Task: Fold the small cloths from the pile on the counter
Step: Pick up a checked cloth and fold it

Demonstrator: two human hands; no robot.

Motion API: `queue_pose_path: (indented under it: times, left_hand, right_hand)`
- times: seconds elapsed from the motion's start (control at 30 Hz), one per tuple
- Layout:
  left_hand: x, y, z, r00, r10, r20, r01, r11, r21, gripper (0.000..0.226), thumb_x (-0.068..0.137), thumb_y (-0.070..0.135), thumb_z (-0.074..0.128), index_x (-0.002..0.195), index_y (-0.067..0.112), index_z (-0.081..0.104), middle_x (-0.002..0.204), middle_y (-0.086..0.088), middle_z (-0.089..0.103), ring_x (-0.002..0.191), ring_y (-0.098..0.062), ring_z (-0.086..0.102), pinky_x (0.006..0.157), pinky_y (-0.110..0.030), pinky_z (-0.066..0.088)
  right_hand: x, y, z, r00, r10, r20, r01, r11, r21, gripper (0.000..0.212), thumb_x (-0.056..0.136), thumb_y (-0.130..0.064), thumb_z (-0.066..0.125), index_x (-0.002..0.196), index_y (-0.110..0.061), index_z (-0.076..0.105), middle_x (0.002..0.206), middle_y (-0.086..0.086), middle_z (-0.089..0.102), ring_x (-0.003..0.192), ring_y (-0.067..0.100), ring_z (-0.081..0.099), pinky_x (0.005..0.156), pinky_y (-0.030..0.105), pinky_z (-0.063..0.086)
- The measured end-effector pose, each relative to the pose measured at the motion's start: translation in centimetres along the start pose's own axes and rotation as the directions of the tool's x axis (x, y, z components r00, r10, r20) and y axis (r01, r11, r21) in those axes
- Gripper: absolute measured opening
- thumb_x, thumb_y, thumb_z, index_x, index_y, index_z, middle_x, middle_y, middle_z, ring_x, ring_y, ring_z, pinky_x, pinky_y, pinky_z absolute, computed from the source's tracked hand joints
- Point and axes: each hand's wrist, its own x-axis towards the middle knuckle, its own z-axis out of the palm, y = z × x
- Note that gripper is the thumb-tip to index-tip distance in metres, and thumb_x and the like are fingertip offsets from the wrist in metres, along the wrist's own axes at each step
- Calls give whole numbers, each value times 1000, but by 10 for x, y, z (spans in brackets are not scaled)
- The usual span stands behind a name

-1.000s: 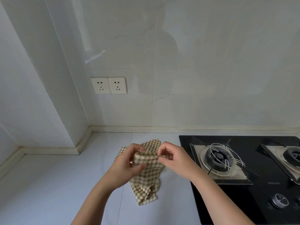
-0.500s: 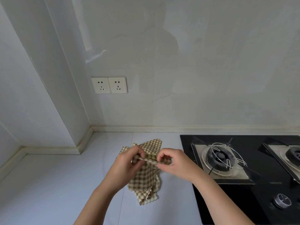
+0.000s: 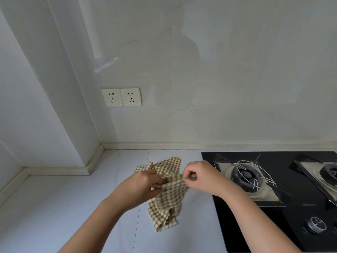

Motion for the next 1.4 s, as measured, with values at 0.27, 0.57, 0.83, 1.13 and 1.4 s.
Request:
queue_pose_path:
  times: [0.27, 0.57, 0.83, 1.13, 1.4]
  left_hand:
    - [2, 3, 1, 999, 34, -32, -22, 945, 325, 36, 69, 40, 79, 69, 24, 47, 65, 13, 46, 51, -6, 39, 45, -14, 18]
    - [11, 0, -6, 995, 96, -39, -84, 967, 239, 13, 84, 25, 69, 94, 24, 61, 76, 9, 55, 58, -11, 53, 48, -21, 34]
    - [17, -10, -12, 968, -169, -186, 146, 981, -131, 22, 83, 28, 73, 84, 27, 51, 78, 14, 58, 67, -6, 57, 60, -27, 50]
    - [33, 25, -10, 771, -596, 224, 317, 55, -947, 19, 88, 12, 65, 105, 6, 67, 98, -6, 75, 87, -19, 71, 68, -24, 55]
    - [40, 33, 9, 645, -752, 138, 376, 155, -914, 18, 92, 35, 61, 95, 19, 68, 89, 4, 75, 84, -14, 71, 70, -27, 54]
  right_hand:
    - [-2, -1, -8, 999, -47, 7, 47, 991, -128, 12, 81, -15, 65, 72, -22, 63, 72, -19, 56, 76, 5, 57, 76, 28, 49]
    - [8, -10, -21, 995, -83, 61, 94, 970, -225, 15, 83, -15, 61, 83, -29, 55, 83, -19, 55, 84, 5, 54, 78, 30, 47]
    - [12, -7, -29, 994, 101, -49, -89, 972, 216, 10, 84, -14, 66, 79, -22, 63, 81, -4, 64, 75, 8, 57, 74, 27, 47]
    - [22, -21, -11, 862, 463, 207, -294, 124, 948, 18, 95, -20, 60, 102, -6, 69, 98, 9, 74, 93, 22, 69, 85, 37, 52]
    - [21, -15, 15, 863, 482, 152, -221, 90, 971, 25, 96, -11, 55, 117, -3, 65, 116, 16, 69, 109, 29, 66, 94, 42, 53]
